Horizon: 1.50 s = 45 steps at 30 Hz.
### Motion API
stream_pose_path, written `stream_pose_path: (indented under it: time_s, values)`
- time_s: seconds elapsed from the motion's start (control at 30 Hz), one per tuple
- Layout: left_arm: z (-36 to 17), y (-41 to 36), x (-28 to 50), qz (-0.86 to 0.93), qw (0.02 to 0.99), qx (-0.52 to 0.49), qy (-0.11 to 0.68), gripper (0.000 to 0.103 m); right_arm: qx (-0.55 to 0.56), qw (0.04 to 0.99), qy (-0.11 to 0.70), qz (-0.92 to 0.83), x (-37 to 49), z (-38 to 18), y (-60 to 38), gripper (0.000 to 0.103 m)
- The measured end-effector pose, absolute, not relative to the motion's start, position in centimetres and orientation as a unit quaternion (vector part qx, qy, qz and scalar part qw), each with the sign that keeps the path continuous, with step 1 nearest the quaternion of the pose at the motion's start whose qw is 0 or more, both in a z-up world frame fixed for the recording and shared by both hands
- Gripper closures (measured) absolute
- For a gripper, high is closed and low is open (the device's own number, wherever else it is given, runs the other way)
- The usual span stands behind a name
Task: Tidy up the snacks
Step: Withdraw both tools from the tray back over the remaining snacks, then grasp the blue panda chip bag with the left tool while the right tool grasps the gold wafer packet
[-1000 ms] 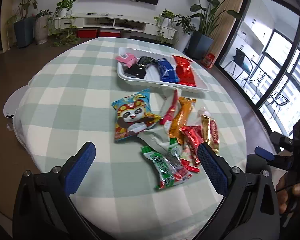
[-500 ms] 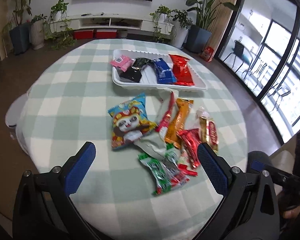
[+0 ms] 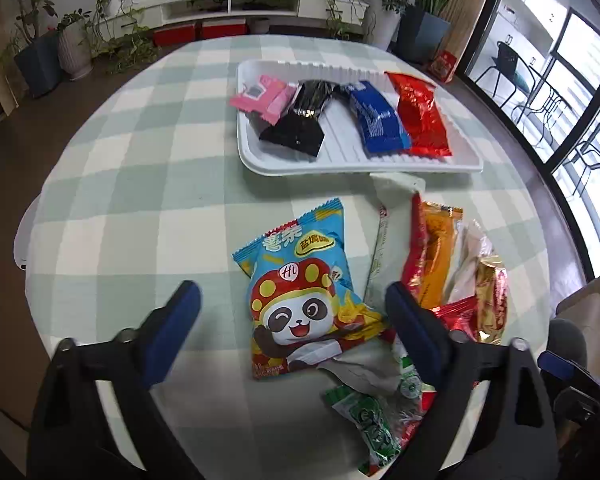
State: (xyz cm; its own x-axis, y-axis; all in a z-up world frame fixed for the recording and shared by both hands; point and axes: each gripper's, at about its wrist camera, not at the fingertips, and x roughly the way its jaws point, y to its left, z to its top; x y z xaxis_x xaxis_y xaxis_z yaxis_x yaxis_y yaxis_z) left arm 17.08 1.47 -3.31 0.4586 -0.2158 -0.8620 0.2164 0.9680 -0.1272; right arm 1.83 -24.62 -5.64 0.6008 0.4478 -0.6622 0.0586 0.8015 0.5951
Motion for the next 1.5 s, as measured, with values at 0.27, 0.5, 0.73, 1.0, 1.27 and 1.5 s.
stream_pose_path:
  time_s: [0.27,0.5,0.73,1.0,1.27,1.5]
  values:
    - [-5.8,1.3,17.7,-0.134,0.844,0.011,0.519,0.031,0.289,0.842,0.441,0.117,2.9,-6.2,-24.4,0.002]
    - [-6.7,1.3,18.9,-0.142,0.829,0.027,0.54,0.031,0.281,0.842,0.446,0.114,3.6,-6.1,-24.0,0.003]
    - [-6.8,1.3,19.9,-0.144,0.824,0.047,0.547,0.031,0.279,0.84,0.451,0.115,4.3,-6.3,-23.8,0.003]
    - [-6.6,2.0,19.5,-0.16,0.833,0.038,0.528,0.051,0.274,0.842,0.453,0.106,4.9,-6.1,-24.2,0.003]
    - [-6.2,4.3,18.3,-0.163,0.844,-0.001,0.51,0.052,0.253,0.849,0.457,0.078,6.2,-6.0,-24.4,0.007]
    - [-5.9,5.5,16.2,-0.175,0.848,-0.032,0.499,0.052,0.21,0.848,0.48,0.073,8.3,-6.7,-23.4,0.024]
